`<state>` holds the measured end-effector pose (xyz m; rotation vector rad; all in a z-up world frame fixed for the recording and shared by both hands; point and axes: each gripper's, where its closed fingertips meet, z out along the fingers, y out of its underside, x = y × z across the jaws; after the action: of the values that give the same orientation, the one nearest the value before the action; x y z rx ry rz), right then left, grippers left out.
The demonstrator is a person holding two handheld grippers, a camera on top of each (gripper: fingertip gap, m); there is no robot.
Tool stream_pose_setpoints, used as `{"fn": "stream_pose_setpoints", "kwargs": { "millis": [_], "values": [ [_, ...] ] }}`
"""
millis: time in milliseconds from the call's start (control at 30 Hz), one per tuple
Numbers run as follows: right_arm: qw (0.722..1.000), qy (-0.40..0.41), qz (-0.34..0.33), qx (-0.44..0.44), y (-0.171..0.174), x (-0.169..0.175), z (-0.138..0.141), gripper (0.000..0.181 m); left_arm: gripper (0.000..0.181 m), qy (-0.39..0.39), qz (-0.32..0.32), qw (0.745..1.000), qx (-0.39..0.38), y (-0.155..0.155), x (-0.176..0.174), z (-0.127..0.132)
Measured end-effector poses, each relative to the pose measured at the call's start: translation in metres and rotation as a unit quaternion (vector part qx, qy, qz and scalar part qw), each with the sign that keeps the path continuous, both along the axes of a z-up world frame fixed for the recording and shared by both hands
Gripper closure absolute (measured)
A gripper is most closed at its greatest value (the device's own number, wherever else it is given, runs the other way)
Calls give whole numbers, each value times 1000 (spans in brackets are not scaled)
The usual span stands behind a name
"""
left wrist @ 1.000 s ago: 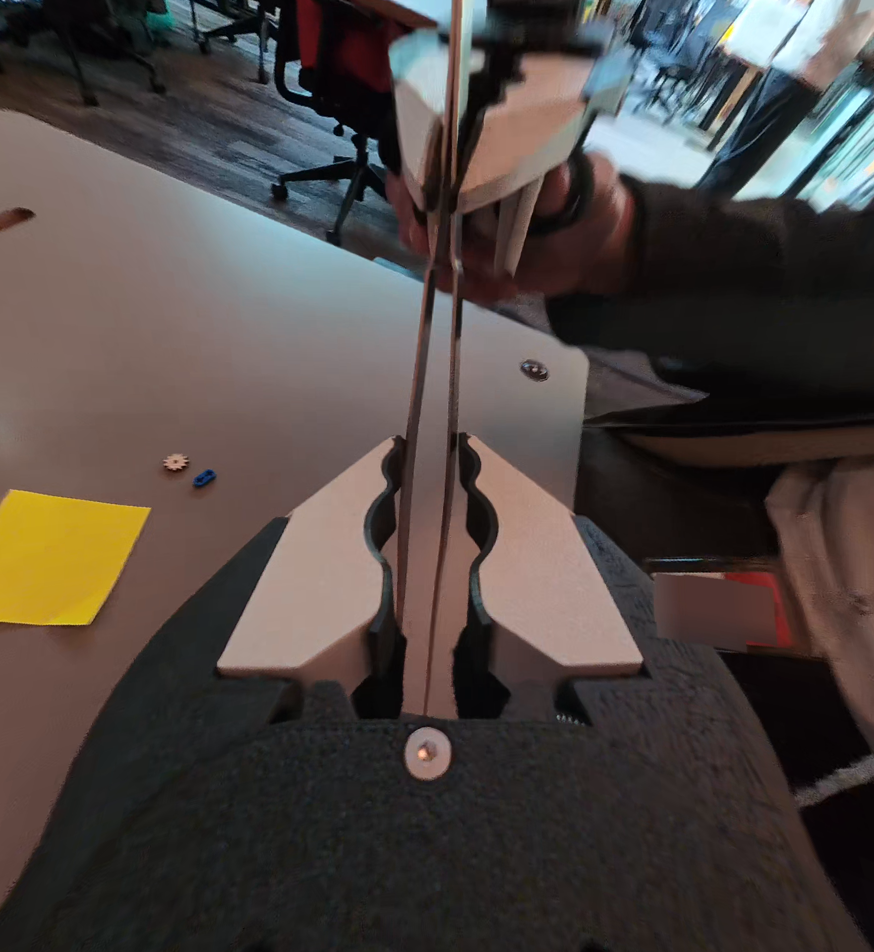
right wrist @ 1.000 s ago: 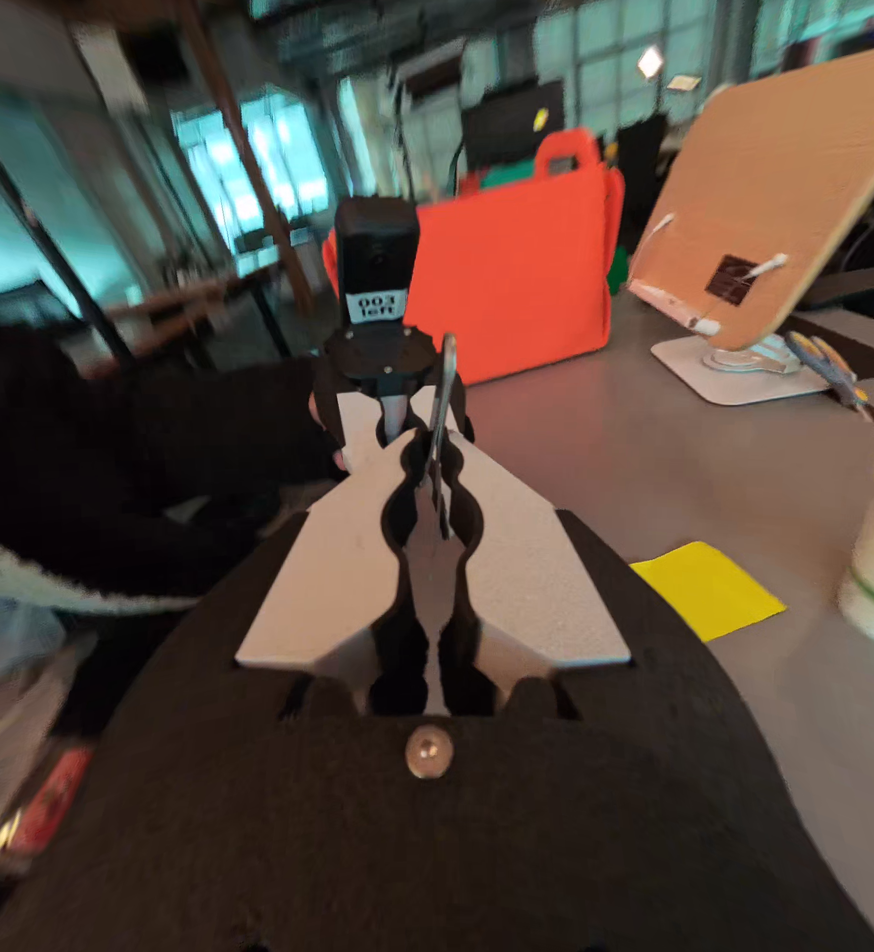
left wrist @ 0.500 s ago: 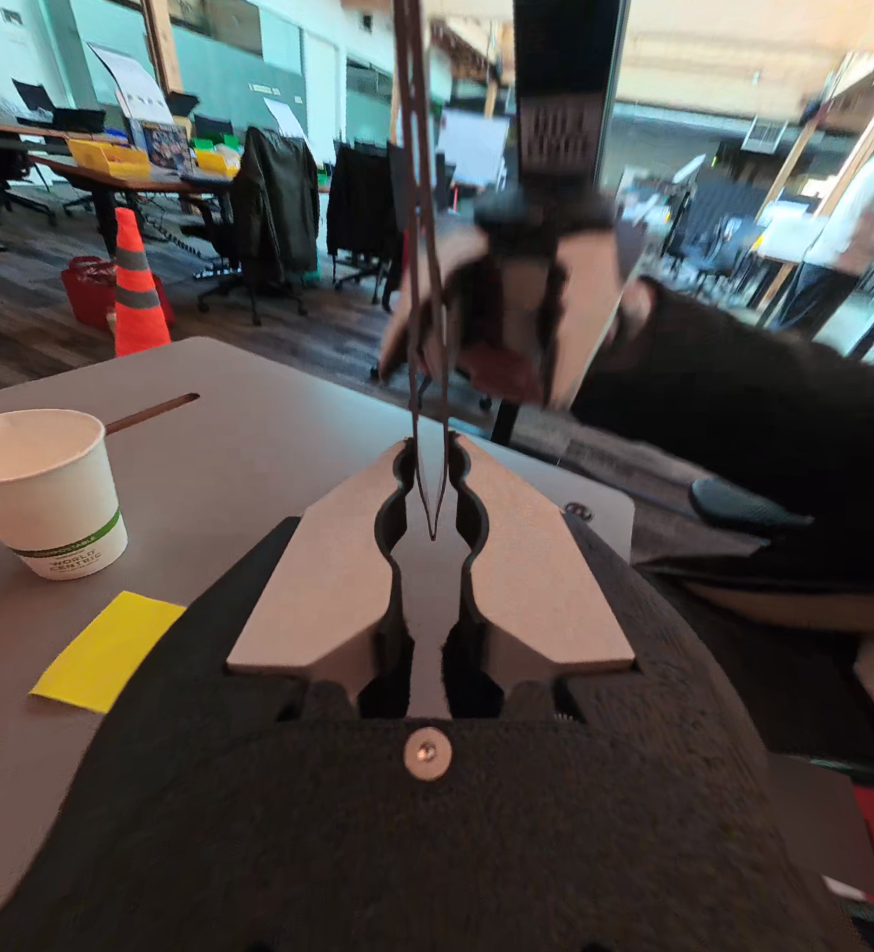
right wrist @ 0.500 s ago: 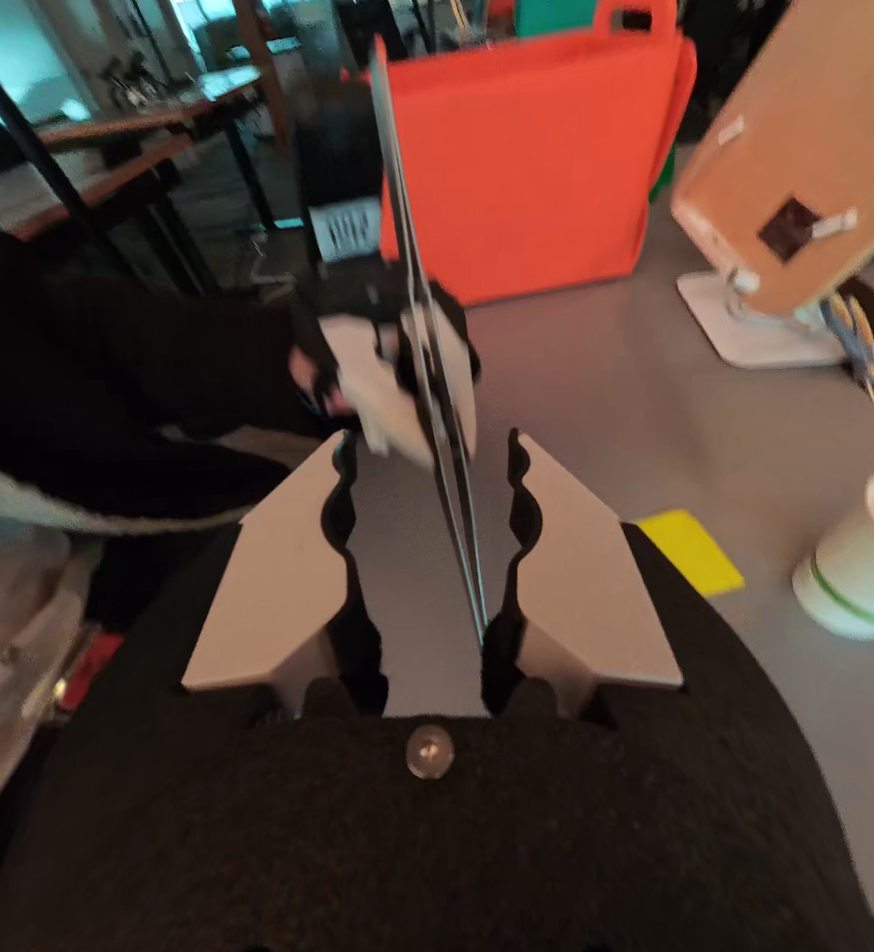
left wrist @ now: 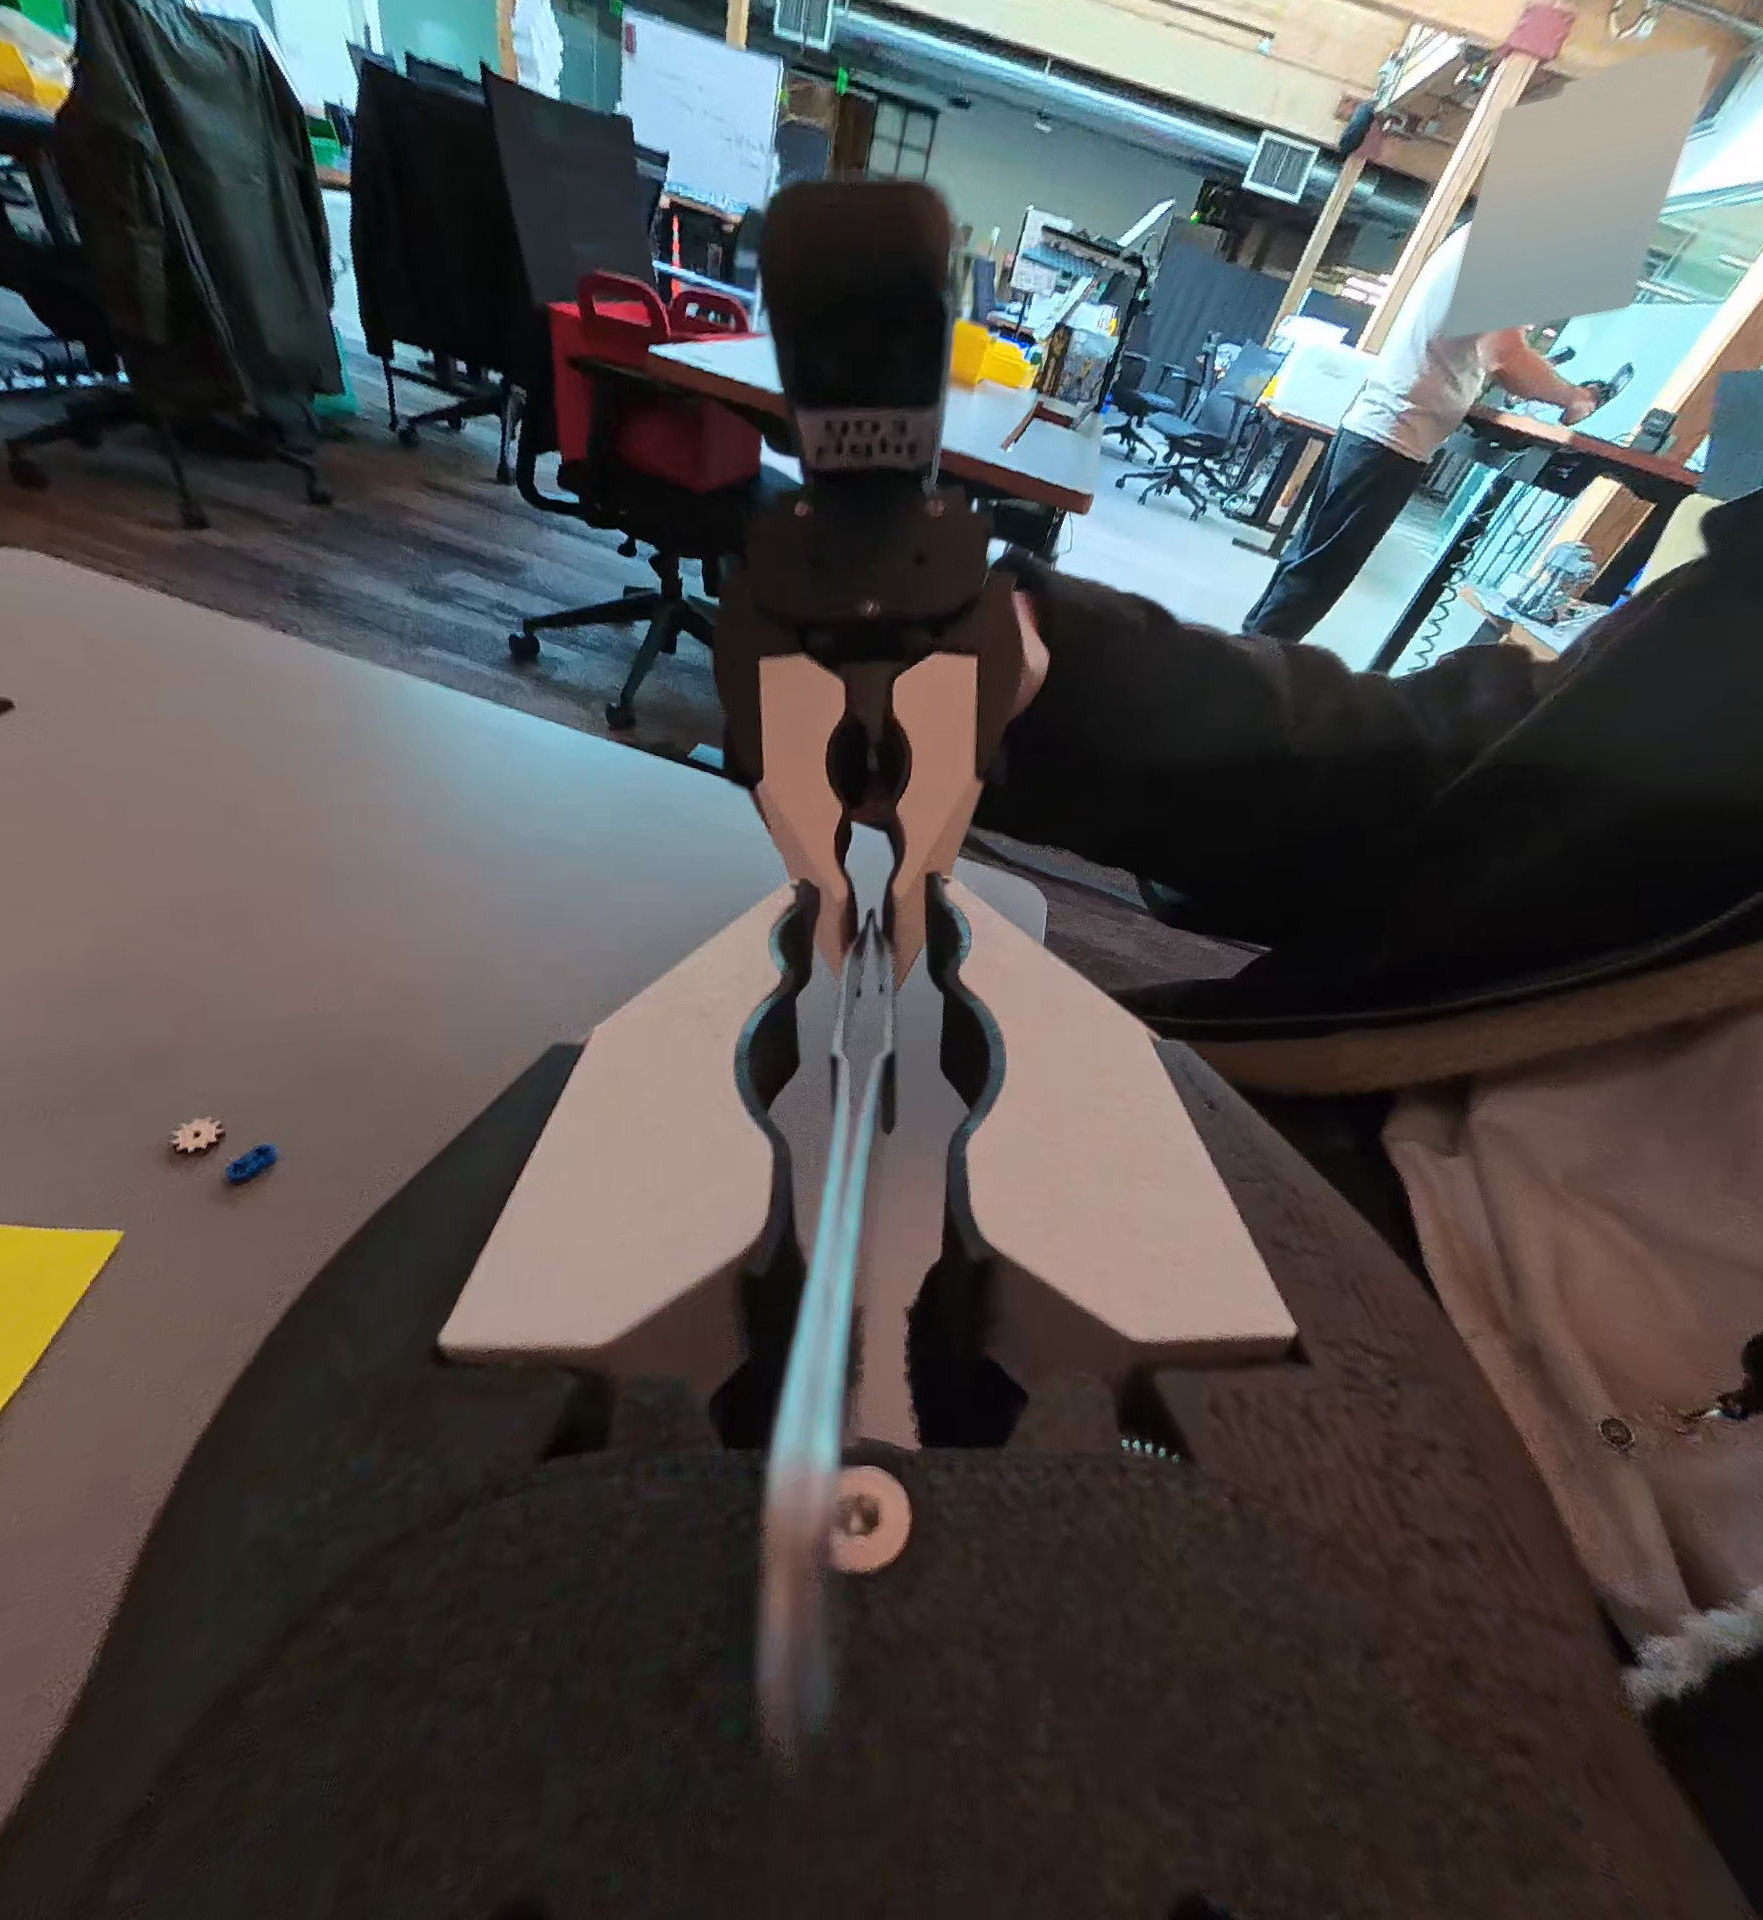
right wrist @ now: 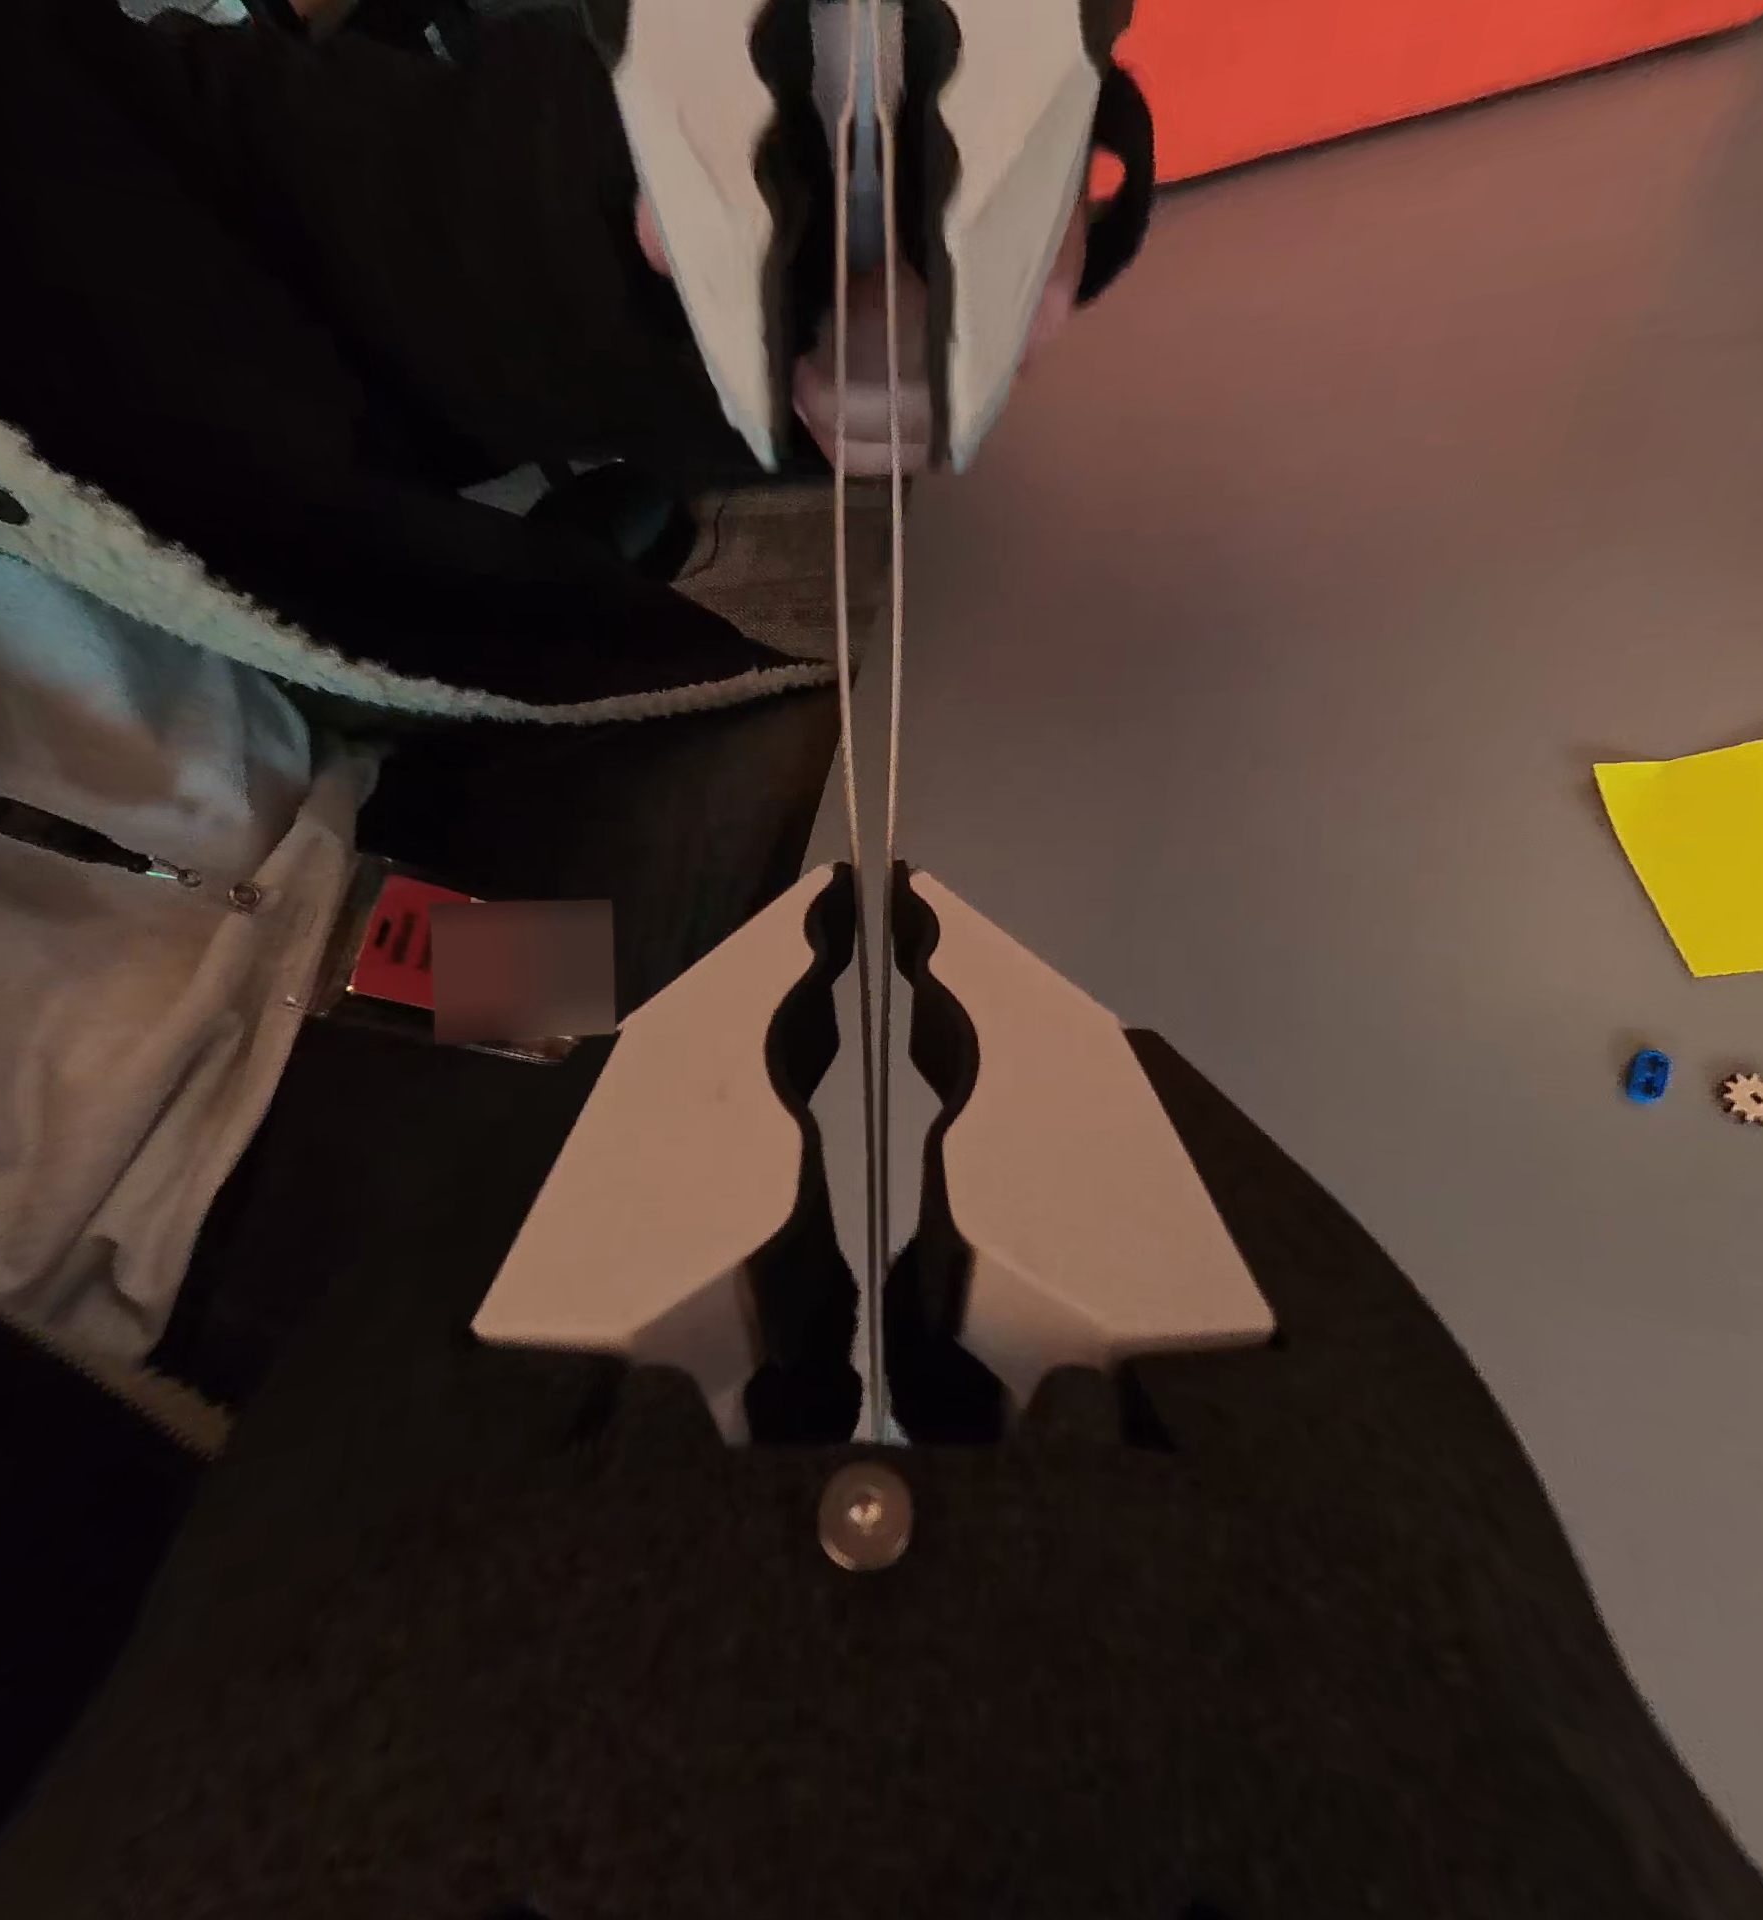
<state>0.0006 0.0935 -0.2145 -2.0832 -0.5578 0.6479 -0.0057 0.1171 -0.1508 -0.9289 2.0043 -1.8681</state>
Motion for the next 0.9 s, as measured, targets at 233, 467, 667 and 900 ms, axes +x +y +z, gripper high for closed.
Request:
{"fn": "stream_pose_setpoints", "kwargs": {
  "millis": [233,467,667,900],
  "values": [
    [1000,-14,2,7,0,1,8,175,167,10,-19,1000,22,-13,0,-19],
    [1000,-6,0,4,-4,4,13,175,169,-1,-14,999,37,-16,2,-22],
    [1000,-15,-5,2,-1,5,9,175,170,-4,-13,999,40,-15,3,-24],
    [999,-45,-2,-21,-1,5,-1,178,173,2,-19,997,78,-15,2,-34]
  ]
}}
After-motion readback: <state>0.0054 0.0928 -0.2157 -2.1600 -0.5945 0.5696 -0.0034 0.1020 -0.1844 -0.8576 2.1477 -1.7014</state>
